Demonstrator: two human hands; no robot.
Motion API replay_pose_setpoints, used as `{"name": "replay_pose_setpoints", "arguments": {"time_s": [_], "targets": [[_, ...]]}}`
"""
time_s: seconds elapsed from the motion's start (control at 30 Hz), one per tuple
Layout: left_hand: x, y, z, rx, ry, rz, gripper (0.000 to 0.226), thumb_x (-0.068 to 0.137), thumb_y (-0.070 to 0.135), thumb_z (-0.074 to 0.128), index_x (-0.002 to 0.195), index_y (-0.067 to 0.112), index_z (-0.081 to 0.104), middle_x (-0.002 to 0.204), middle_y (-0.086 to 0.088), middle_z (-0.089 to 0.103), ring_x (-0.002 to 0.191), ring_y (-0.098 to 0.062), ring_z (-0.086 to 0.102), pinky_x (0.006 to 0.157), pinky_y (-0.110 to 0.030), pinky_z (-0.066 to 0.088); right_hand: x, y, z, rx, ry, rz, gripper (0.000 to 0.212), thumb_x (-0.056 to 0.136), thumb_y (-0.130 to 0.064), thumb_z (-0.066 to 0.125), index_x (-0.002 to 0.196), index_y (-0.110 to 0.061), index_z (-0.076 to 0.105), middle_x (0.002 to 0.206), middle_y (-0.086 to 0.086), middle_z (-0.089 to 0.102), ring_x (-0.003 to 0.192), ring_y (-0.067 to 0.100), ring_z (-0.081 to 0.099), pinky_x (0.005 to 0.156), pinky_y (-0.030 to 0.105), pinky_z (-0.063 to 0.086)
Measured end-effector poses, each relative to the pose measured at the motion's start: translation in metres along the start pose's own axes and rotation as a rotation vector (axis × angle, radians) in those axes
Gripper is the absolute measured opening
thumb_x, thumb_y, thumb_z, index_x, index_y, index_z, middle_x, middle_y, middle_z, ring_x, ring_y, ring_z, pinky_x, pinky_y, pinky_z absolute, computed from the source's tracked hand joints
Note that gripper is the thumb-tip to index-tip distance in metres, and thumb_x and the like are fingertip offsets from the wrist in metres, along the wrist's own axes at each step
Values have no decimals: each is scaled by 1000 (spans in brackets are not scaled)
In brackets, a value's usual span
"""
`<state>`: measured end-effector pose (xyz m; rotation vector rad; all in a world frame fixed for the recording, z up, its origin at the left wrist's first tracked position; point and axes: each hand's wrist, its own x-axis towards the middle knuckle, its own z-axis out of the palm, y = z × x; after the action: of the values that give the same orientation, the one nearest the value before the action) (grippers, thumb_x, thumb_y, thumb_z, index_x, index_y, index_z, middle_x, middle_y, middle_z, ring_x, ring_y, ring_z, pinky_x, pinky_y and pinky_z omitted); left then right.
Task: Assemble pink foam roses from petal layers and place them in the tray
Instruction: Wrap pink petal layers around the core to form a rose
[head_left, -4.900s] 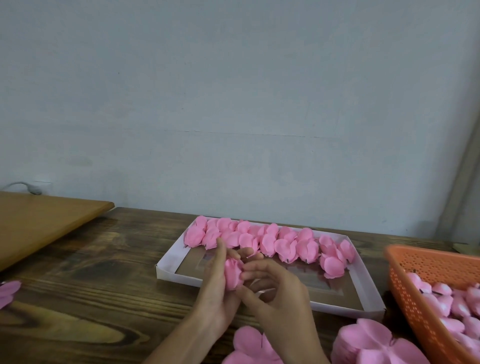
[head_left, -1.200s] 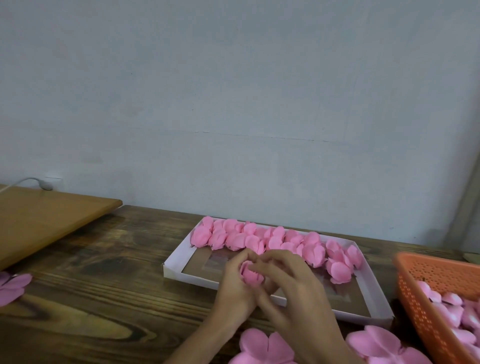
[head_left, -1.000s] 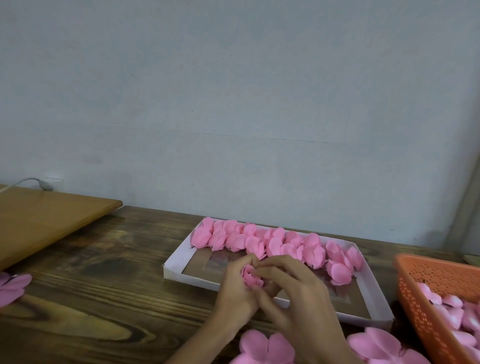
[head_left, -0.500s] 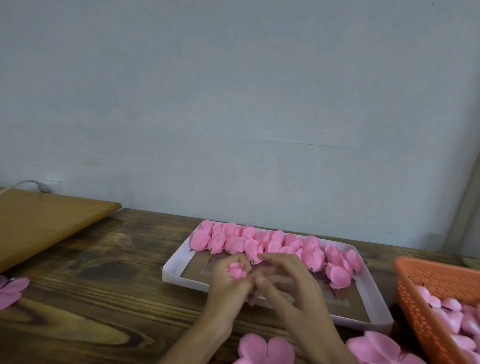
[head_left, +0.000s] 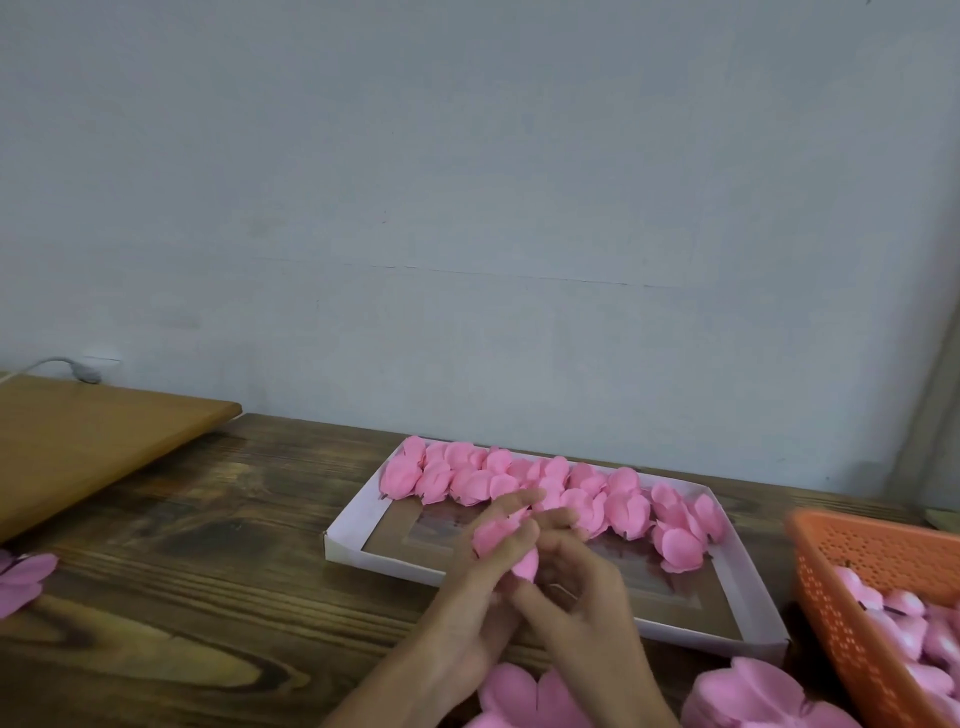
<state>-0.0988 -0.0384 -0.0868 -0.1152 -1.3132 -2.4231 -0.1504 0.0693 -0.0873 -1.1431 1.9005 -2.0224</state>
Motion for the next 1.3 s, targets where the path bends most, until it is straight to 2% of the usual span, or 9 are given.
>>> {"name": "replay_pose_setpoints", "arguments": {"time_s": [0.1,0.23,0.43,0.57,0.7,0.83,0.93,1.1,1.3], "targets": [[-1,2,-6,-39,-185,-24,80,88,29,85,153,6,44,153,-30,50,144,-41,49,109,-45,49,3,-5,-2,189,-54,75,22,82,-5,75,100,-16,81,91,12,80,87,24,77,76,26,58],[0,4,-8,20,-254,-18,56,91,29,81,135,3,58,154,-31,48,147,-43,44,111,-46,48,4,-7,-4,224,-148,133,27,80,-24,74,107,-19,81,97,12,80,96,24,76,83,29,58],[-4,16,-7,95,-316,-44,41,89,31,82,122,10,70,145,-19,62,119,-18,68,81,-22,57,6,1,-4,345,-198,210,43,73,-31,79,114,-19,78,95,17,76,86,22,71,77,32,58],[-5,16,-4,137,-276,-14,15,87,33,83,96,25,74,150,-18,58,123,-30,60,69,-24,47,7,-2,-2,430,-158,233,42,69,-27,82,101,-2,71,82,21,67,73,28,67,65,34,58],[-3,8,-3,246,-160,28,21,87,42,82,96,25,74,146,-16,62,96,-36,34,53,-32,21,8,-1,-1,490,-124,292,19,91,-5,69,108,4,69,77,20,61,63,24,59,54,32,51],[-1,2,-8,315,-97,6,49,82,51,85,108,11,72,136,-19,68,69,-22,43,45,-22,31,8,7,3,384,-80,307,19,101,-10,60,102,-14,78,75,15,62,66,23,60,56,33,49],[-1,5,-7,286,-86,11,53,81,50,87,94,3,65,131,-25,68,82,-22,67,44,-22,40,7,13,0,201,-118,258,25,104,-21,57,98,-33,78,70,6,62,65,18,61,57,29,52],[-3,7,-3,309,-24,-18,48,76,61,86,85,15,71,118,-24,74,77,-23,69,41,-19,39,9,15,9,347,-59,406,19,101,-24,61,105,-10,73,70,10,63,62,24,58,54,33,47],[1,6,-7,374,98,-60,49,78,64,77,74,16,66,108,-18,79,52,-15,57,33,-16,27,3,10,20,504,-116,398,20,100,-10,63,120,-11,65,73,7,63,64,22,58,53,34,45]]}}
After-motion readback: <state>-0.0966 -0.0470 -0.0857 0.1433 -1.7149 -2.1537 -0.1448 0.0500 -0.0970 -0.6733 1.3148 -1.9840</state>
